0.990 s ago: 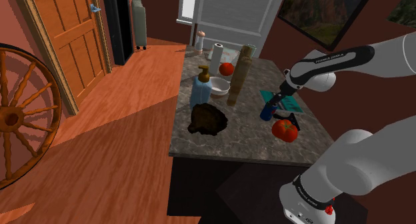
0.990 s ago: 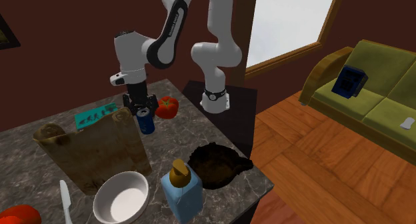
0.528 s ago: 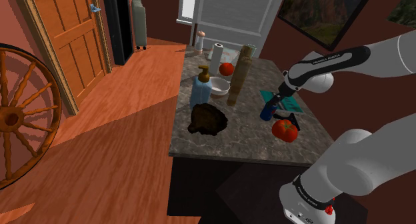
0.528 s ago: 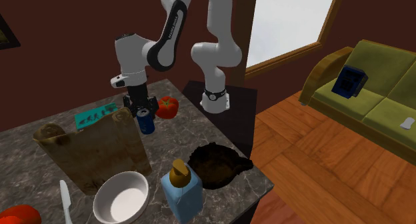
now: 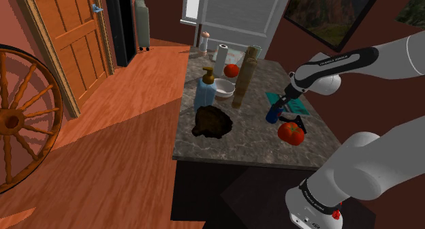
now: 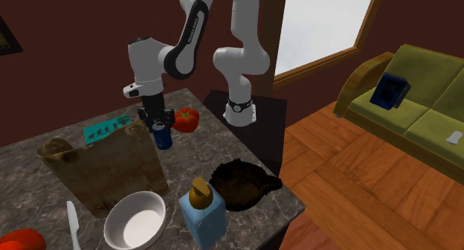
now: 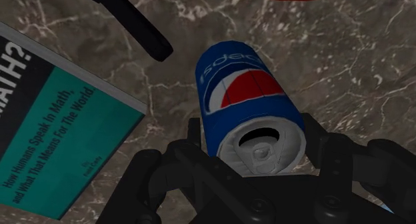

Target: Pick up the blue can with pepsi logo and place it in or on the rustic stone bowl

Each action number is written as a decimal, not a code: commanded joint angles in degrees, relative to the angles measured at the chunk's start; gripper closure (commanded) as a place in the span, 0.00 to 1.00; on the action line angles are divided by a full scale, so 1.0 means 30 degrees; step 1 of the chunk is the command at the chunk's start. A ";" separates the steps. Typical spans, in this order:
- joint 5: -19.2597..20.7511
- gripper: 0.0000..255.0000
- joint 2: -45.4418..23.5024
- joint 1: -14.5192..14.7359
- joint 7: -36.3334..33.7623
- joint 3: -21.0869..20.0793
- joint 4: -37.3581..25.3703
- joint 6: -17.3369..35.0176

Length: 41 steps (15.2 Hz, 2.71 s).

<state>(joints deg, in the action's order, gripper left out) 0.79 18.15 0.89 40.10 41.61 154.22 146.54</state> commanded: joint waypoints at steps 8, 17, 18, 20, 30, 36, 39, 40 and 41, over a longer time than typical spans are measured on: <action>0.0895 1.00 0.1210 -0.0720 -0.0914 -0.0818 -0.0447 -0.1614; 0.1682 1.00 0.2971 -0.1471 -0.1969 -0.1948 -0.1579 -0.4401; 0.1728 1.00 0.3132 -0.1524 -0.2057 -0.2055 -0.1726 -0.4701; 0.1802 1.00 0.3435 -0.1613 -0.2221 -0.2260 -0.2033 -0.5296; 0.1924 1.00 0.4574 -0.1838 -0.2856 -0.3133 -0.3795 -0.8145; 0.1882 1.00 0.4940 -0.1855 -0.3099 -0.3504 -0.4846 -0.9546; 0.1574 1.00 0.5304 -0.1482 -0.4604 -0.4808 -0.4334 -0.9389; 0.1450 1.00 0.5380 -0.1331 -0.5099 -0.5231 -0.4207 -0.9332; 0.1315 1.00 0.5431 -0.1172 -0.5587 -0.5651 -0.4102 -0.9271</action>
<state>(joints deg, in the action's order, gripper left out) 5.10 34.09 -3.03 24.88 25.97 141.77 118.87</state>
